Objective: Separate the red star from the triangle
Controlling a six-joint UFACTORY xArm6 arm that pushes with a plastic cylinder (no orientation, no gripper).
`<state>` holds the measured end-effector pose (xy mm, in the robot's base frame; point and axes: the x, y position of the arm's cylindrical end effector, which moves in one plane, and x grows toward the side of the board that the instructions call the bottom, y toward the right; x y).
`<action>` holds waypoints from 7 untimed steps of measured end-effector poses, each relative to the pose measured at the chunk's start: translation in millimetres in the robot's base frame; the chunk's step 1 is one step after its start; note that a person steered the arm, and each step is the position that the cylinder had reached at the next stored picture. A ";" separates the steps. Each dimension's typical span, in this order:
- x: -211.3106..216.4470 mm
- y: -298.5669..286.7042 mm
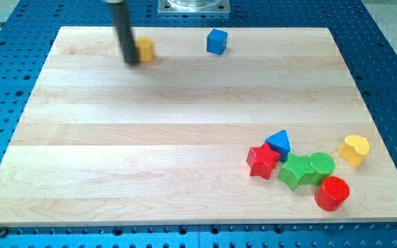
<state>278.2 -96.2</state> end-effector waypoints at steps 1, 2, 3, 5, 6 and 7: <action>-14.7 10.3; -10.9 21.9; -10.9 40.9; 90.0 50.8; 165.9 69.3; 208.6 68.6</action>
<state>486.9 -27.6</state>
